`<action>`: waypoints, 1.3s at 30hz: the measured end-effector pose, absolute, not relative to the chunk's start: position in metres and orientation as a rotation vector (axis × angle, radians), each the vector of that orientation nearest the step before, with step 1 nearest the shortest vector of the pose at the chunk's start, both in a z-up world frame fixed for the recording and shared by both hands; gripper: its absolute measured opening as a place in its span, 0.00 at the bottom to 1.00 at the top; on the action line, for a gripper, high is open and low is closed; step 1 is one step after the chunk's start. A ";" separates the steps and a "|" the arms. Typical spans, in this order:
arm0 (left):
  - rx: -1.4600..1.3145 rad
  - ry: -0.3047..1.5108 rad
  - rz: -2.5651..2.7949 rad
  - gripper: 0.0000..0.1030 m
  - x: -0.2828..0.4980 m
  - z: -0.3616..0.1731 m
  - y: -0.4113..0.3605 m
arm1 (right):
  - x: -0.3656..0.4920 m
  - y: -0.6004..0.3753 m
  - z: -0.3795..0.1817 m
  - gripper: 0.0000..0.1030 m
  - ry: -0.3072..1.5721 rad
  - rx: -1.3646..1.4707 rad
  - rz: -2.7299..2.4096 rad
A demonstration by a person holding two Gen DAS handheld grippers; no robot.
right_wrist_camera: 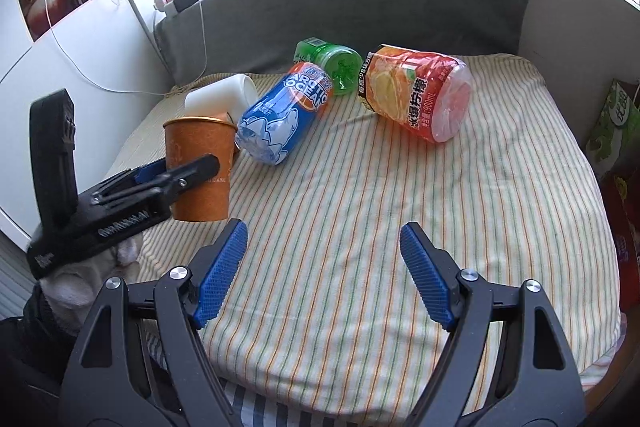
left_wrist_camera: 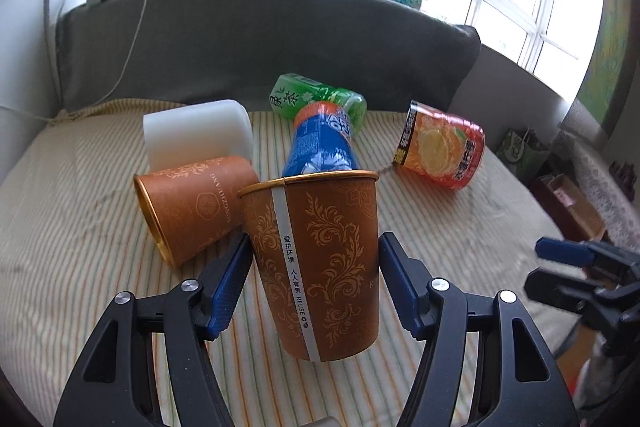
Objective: Flip cup upright
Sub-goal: 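Lower the upright cup onto the mattress with the left gripper and open it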
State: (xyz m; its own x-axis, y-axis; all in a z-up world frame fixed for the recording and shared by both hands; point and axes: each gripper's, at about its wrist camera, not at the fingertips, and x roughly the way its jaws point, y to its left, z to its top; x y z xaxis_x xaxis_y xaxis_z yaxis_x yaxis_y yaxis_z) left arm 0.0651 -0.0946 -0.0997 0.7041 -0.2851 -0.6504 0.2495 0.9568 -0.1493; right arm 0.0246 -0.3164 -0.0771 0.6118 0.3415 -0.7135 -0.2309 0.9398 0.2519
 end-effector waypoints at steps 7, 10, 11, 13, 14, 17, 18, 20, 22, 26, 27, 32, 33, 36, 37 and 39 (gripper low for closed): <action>-0.004 0.721 -0.312 0.61 0.053 -0.107 -0.100 | 0.024 -0.321 -0.076 0.79 0.844 0.155 0.319; -0.001 0.718 -0.323 0.61 0.047 -0.107 -0.100 | 0.024 -0.320 -0.074 0.79 0.839 0.157 0.320; -0.005 0.720 -0.326 0.61 0.044 -0.107 -0.099 | 0.023 -0.320 -0.074 0.79 0.836 0.155 0.321; -0.011 0.722 -0.328 0.61 0.041 -0.107 -0.097 | 0.023 -0.318 -0.073 0.79 0.834 0.152 0.325; -0.014 0.721 -0.329 0.61 0.039 -0.106 -0.097 | 0.022 -0.317 -0.072 0.79 0.833 0.150 0.325; -0.015 0.718 -0.333 0.61 0.033 -0.106 -0.094 | 0.022 -0.315 -0.073 0.79 0.834 0.147 0.328; -0.013 0.716 -0.334 0.61 0.031 -0.106 -0.094 | 0.021 -0.314 -0.073 0.79 0.835 0.148 0.328; -0.010 0.713 -0.335 0.61 0.026 -0.107 -0.093 | 0.021 -0.313 -0.073 0.79 0.835 0.151 0.329; -0.002 0.707 -0.337 0.61 0.022 -0.107 -0.093 | 0.020 -0.312 -0.073 0.79 0.833 0.149 0.330; 0.019 0.694 -0.346 0.61 0.014 -0.109 -0.094 | 0.018 -0.309 -0.072 0.79 0.831 0.146 0.333; 0.019 0.693 -0.348 0.61 0.013 -0.110 -0.094 | 0.017 -0.308 -0.072 0.79 0.831 0.144 0.333; 0.005 0.691 -0.360 0.62 0.008 -0.111 -0.091 | 0.014 -0.303 -0.072 0.79 0.831 0.139 0.338; 0.004 0.693 -0.364 0.62 0.007 -0.111 -0.091 | 0.013 -0.303 -0.072 0.79 0.832 0.137 0.340; 0.010 0.698 -0.372 0.64 0.006 -0.112 -0.094 | 0.011 -0.300 -0.072 0.79 0.832 0.130 0.343; 0.009 0.699 -0.373 0.69 0.006 -0.112 -0.094 | 0.011 -0.300 -0.072 0.79 0.832 0.129 0.343; 0.005 0.699 -0.374 0.72 0.006 -0.113 -0.095 | 0.010 -0.300 -0.071 0.79 0.831 0.130 0.343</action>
State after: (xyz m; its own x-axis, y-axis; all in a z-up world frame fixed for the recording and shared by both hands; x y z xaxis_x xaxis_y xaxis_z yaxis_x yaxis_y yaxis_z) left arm 0.0062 -0.0946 -0.1126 0.7022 -0.3341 -0.6287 0.3374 0.9338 -0.1193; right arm 0.0103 -0.2999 -0.0715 0.6227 0.3480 -0.7008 -0.2474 0.9373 0.2455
